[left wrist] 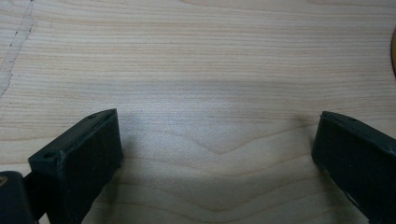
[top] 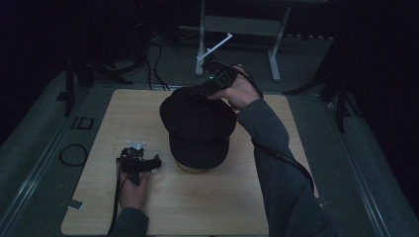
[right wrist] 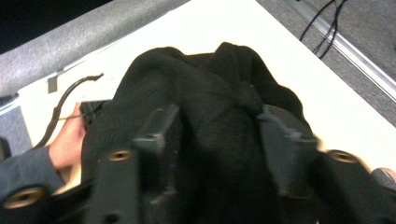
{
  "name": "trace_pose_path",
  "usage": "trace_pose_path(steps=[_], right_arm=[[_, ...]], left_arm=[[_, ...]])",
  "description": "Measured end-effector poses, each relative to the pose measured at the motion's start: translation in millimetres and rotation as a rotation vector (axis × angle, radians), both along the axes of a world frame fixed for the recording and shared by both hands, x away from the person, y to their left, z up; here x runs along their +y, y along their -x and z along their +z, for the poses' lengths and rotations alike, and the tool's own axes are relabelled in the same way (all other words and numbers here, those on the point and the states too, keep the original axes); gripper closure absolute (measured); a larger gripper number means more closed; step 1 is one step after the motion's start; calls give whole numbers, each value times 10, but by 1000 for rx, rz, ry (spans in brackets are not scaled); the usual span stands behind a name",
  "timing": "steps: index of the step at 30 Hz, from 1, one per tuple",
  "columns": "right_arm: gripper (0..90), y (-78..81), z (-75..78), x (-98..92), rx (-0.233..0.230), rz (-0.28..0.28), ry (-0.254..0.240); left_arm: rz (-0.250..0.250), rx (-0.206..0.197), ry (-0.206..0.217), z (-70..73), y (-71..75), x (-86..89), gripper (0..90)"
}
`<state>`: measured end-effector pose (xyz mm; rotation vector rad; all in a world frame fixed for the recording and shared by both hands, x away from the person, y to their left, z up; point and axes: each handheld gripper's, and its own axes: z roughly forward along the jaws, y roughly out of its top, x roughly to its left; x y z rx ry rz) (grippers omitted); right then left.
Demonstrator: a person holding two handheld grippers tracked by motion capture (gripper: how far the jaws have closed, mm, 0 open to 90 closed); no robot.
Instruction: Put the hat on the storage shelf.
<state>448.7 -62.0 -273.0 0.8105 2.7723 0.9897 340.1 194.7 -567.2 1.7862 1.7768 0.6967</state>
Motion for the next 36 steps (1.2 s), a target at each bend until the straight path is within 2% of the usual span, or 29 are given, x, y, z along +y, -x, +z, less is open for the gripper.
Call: trace_pose_path(steps=[6,10,11,12,15,19,21,24,26,29,31,34,36], right_arm=[[552,45,19,-45,17,58,-9],[540,33,6,-46,13,42,-9],[508,-12,-35,-33,-19,-40,23],[502,-19,-54,-26,-16,-45,29],[496,-13,-76,-14,-12,-22,26],[506,28,-53,-33,9,57,-1],[507,31,-53,-40,9,65,-7],[491,-11,-89,-50,-3,-16,8],[492,-20,-116,-42,-4,-27,20],[527,3,-116,-35,-7,3,20],[547,28,-95,-42,10,55,-6],[591,44,-75,-53,26,88,-23],[610,41,-78,-54,17,81,-25]], left_arm=[[-1,0,0,0,0,0,12],[-1,0,0,0,0,0,12],[-1,0,-1,0,0,0,12],[-1,0,-1,0,0,0,12],[-1,0,-1,0,0,0,12],[-1,0,0,1,0,1,12],[-1,0,0,1,0,1,12],[-1,0,-1,0,0,0,12],[-1,0,-1,0,0,0,12],[-1,0,-1,0,0,0,12],[-1,0,-1,0,0,1,12],[-1,0,-1,0,0,1,12],[-1,0,-1,0,0,1,12]])
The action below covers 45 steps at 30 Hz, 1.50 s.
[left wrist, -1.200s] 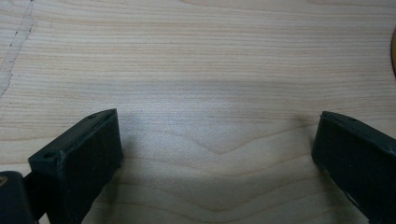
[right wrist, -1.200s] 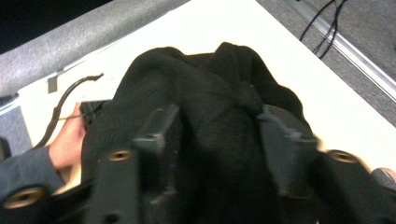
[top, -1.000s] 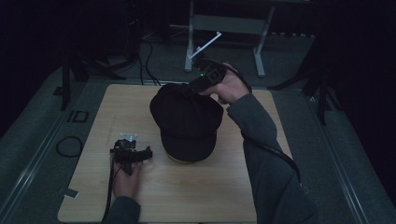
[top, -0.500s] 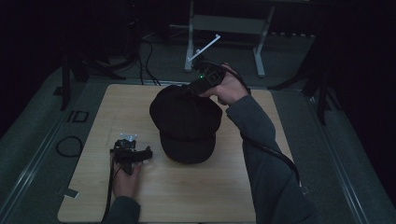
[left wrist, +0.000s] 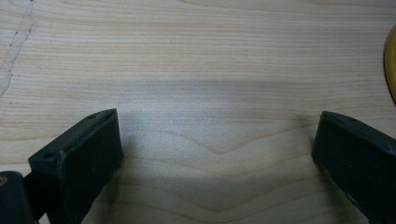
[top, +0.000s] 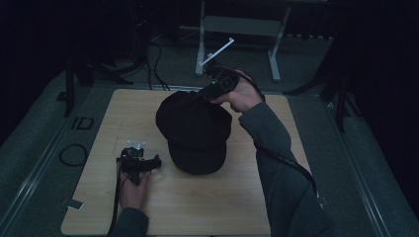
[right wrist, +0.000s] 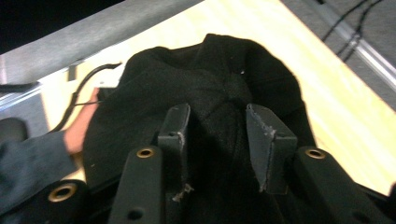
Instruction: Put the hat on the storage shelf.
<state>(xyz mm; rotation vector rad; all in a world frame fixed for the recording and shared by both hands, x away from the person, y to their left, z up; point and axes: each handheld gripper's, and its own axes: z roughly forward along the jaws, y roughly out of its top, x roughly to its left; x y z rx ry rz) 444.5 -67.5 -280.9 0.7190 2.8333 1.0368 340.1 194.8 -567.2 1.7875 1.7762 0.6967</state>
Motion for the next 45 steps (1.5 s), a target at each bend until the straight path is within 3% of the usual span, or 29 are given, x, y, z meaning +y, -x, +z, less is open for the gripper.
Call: trace_pose_path(steps=[3,5,8,9,10,14,15,17,19,22,25,26,31,33,37,39,45], right_arm=[[614,-7,-41,26,-20,-37,18],[612,-4,-87,61,-22,-30,49],[598,4,-90,73,-10,-23,54],[568,6,-87,77,6,-13,60],[481,32,-70,87,15,16,85],[415,85,-42,97,-2,44,72],[420,89,-31,91,-9,42,57],[457,83,21,41,-4,30,-25],[507,81,56,9,-17,19,-61],[618,77,46,12,-31,-22,-20],[653,81,-59,66,-23,-17,78],[659,89,-78,74,-21,-14,79],[652,141,-53,60,-1,59,52],[614,134,-52,46,-8,41,63],[512,82,-70,-60,-16,-8,-4],[465,59,-99,-116,-16,-28,-14],[436,30,-123,-262,-32,-80,-38]], left_arm=[[0,0,0,0,0,0,12],[0,0,0,0,1,0,12],[0,0,1,0,1,0,12],[2,0,0,0,1,-1,12],[1,0,1,0,1,-1,12],[1,0,1,0,1,-1,12],[1,0,2,0,1,-1,12],[2,0,4,0,1,-3,12],[3,0,3,0,1,-3,12],[1,0,2,0,1,-1,12],[1,0,0,0,1,0,12],[1,0,1,0,1,-1,12],[1,0,2,0,1,-1,12],[1,0,2,0,1,-1,12],[0,0,0,0,0,0,12],[0,0,0,0,0,0,12],[0,0,0,0,0,0,12]])
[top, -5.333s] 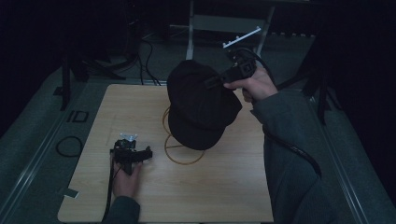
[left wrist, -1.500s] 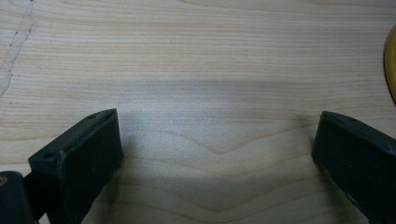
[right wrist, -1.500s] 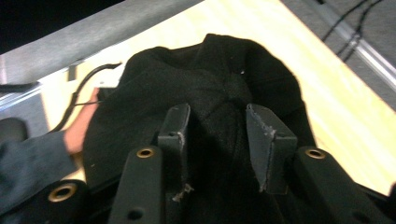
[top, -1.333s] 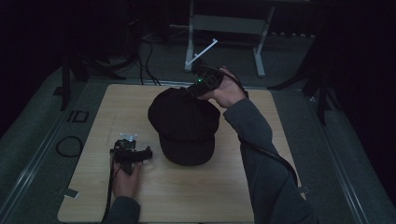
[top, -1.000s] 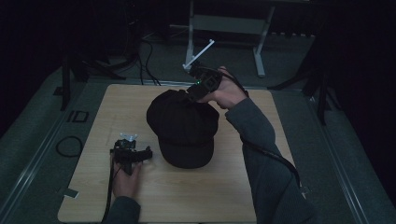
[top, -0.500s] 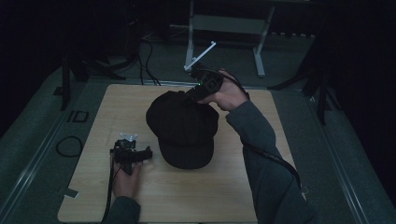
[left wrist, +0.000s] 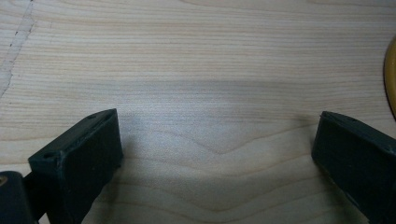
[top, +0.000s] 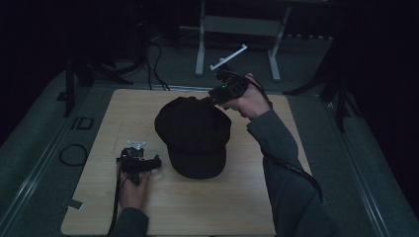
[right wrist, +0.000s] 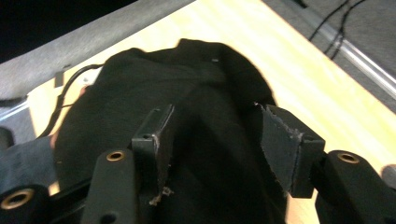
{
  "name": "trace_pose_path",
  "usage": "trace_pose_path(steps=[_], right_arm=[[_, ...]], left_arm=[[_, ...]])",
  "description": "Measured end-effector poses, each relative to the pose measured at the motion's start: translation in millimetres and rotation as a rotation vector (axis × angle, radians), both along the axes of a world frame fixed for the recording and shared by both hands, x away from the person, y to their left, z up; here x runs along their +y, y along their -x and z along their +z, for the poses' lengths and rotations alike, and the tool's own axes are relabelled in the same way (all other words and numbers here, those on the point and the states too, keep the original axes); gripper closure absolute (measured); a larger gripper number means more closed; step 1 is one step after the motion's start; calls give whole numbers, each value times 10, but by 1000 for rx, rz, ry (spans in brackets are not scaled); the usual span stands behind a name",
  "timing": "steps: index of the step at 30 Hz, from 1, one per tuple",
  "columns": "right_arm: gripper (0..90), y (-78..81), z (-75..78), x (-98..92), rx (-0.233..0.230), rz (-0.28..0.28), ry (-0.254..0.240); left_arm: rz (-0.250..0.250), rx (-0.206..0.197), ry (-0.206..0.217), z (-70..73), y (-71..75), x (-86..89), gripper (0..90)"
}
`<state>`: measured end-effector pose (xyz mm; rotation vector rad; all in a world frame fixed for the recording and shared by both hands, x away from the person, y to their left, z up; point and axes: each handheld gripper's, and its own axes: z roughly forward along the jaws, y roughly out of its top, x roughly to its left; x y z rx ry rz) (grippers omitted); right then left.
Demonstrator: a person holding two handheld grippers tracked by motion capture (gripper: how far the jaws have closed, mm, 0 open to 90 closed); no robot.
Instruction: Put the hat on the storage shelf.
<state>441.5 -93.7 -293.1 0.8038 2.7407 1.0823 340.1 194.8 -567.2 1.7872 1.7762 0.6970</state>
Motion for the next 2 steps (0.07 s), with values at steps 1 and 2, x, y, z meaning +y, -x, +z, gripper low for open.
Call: trace_pose_path(steps=[1,2], right_arm=[[426,-7,-14,-57,-1,-13,-2],[422,-10,-20,-71,-1,-16,-1]], left_arm=[[0,0,0,0,0,0,12],[0,0,0,0,0,0,12]])
